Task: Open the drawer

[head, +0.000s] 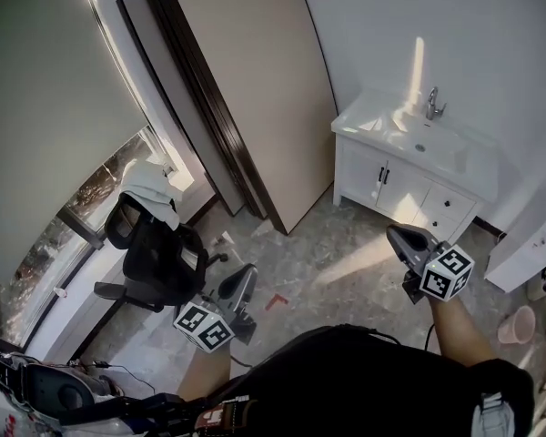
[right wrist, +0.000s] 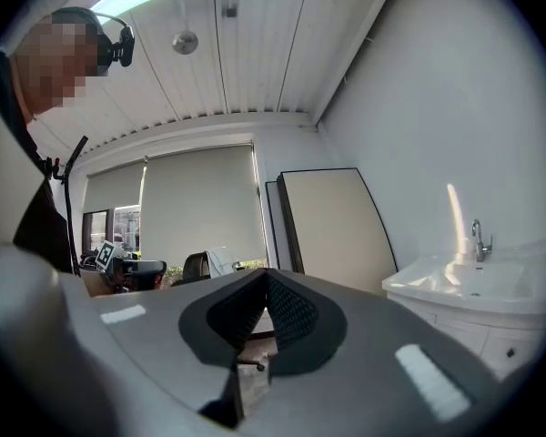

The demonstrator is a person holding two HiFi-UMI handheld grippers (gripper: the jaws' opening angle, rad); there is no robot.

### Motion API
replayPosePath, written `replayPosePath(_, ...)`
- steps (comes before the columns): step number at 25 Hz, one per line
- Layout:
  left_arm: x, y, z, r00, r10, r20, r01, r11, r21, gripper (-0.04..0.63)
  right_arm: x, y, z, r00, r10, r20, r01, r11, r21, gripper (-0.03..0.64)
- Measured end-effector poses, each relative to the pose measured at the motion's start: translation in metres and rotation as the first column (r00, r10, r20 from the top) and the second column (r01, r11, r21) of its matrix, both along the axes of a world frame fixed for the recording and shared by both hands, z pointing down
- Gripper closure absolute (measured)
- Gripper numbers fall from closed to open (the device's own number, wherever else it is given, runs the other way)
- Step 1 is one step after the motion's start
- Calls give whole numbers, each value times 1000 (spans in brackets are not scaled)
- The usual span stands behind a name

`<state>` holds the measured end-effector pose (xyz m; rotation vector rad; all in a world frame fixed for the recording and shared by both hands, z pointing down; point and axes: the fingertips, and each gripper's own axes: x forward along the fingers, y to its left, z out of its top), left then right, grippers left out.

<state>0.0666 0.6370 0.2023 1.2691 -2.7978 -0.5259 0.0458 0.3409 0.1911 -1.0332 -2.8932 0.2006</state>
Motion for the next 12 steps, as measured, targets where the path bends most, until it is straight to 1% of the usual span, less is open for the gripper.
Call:
replayPosePath(4,-37,-44,1,1000,-10,-3,10,1000,15,604,-45,-36,-3,1000,-28,2,28,1000,4,615)
replayPosePath(8,-73,-81,4,1000,-7,-17,7,1000,4,604,-80,-67,2,999,-42,-8,42,999,6,615)
replayPosePath(12,-114,-119,3,999,22,-23,-22,1000,-7,604,-119,-98,4,999,-30,-17,30,1000,5,615)
